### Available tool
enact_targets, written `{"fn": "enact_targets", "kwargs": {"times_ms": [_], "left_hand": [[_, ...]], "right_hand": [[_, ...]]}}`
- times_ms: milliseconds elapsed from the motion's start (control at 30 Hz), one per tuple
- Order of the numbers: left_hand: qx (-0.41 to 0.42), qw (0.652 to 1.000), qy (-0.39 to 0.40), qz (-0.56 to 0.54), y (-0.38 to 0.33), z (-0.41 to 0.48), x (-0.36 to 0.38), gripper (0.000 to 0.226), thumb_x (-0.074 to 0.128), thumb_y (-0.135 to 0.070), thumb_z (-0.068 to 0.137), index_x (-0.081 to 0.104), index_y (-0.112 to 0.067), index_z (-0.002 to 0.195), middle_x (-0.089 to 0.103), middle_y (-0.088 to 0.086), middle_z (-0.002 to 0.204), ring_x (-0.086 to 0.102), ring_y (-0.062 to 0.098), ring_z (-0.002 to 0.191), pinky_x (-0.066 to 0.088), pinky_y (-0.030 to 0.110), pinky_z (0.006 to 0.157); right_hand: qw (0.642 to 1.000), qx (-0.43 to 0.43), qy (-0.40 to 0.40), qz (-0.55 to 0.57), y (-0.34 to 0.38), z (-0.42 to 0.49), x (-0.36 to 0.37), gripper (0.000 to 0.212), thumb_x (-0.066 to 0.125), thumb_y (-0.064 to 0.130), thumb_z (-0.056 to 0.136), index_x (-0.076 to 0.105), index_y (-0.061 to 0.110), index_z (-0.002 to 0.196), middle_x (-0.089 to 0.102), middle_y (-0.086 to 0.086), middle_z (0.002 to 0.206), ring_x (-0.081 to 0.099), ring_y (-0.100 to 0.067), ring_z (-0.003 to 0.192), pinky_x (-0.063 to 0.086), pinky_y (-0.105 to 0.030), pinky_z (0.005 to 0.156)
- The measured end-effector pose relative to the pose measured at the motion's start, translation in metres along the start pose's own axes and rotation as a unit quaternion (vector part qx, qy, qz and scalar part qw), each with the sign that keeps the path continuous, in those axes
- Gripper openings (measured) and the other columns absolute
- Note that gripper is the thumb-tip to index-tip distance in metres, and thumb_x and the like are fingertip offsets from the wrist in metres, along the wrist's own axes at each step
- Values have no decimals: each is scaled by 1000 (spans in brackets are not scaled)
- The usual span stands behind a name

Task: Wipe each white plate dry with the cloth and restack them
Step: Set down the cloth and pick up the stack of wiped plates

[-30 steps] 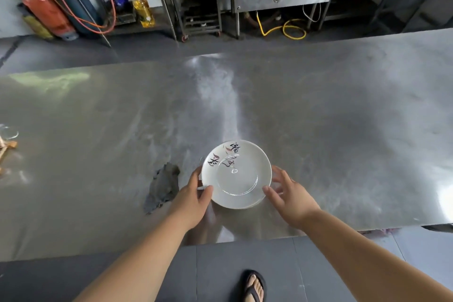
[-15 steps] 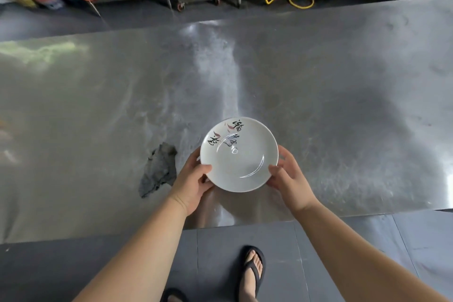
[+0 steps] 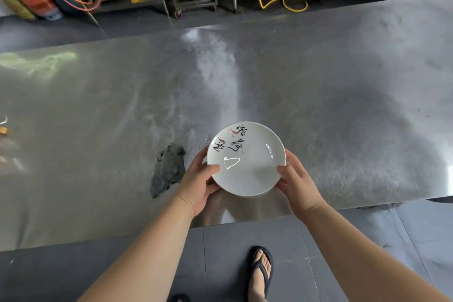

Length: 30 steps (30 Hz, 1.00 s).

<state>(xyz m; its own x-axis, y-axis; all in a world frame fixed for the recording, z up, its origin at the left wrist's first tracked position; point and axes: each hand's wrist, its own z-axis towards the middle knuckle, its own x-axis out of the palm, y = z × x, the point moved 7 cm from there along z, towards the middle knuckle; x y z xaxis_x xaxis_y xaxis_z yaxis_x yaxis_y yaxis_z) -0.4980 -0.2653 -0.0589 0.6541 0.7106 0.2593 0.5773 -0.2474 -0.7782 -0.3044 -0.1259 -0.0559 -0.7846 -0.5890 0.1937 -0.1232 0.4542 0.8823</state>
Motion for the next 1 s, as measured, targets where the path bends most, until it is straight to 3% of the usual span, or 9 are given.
{"fn": "enact_targets", "kwargs": {"times_ms": [133,233,400,567,700,833,1000], "left_hand": [[11,1000,2,4,10,-30,-23,74,73,-18,69,62,-33,140,72,3,134,66,28,124,62,42,83],[29,999,18,13,11,-61,-48,81,77,-27,61,61,-36,140,72,1,133,69,26,119,60,48,85],[60,997,37,24,11,-120,-107,88,80,-27,61,55,-31,145,70,1,136,69,22,121,61,38,87],[97,991,64,66,17,-184,-182,84,81,-29,67,53,-34,147,68,-2,140,65,19,128,59,30,89],[110,988,54,98,33,-225,-242,81,84,-37,69,55,-42,144,66,-4,144,62,19,133,56,46,102],[104,988,37,109,56,-252,-288,85,85,-39,68,53,-34,147,65,0,144,62,24,133,50,60,110],[89,991,6,98,100,-263,-320,87,89,-45,66,54,-40,145,64,0,145,61,23,134,51,56,108]], "right_hand": [[1000,0,4,-5,-5,-34,19,56,53,23,80,64,43,132,73,-5,118,67,-18,101,53,-38,87],[1000,-17,6,-17,-12,-65,40,58,53,22,81,61,39,135,70,-9,122,63,-31,102,51,-49,90],[999,-32,24,-21,-37,-120,91,62,56,22,81,57,40,140,68,1,134,66,-23,123,56,-45,101],[999,-32,38,2,-83,-177,155,62,53,15,84,56,36,142,68,-2,134,67,-24,121,58,-43,91],[998,-14,51,42,-124,-218,202,72,70,30,75,54,32,145,65,-8,137,65,-30,124,58,-37,86],[996,30,71,39,-160,-243,238,72,69,31,71,56,34,142,65,-11,135,66,-30,120,58,-38,84],[993,62,88,39,-204,-246,245,73,69,26,69,56,32,141,65,-13,135,66,-28,116,58,-35,81]]}}
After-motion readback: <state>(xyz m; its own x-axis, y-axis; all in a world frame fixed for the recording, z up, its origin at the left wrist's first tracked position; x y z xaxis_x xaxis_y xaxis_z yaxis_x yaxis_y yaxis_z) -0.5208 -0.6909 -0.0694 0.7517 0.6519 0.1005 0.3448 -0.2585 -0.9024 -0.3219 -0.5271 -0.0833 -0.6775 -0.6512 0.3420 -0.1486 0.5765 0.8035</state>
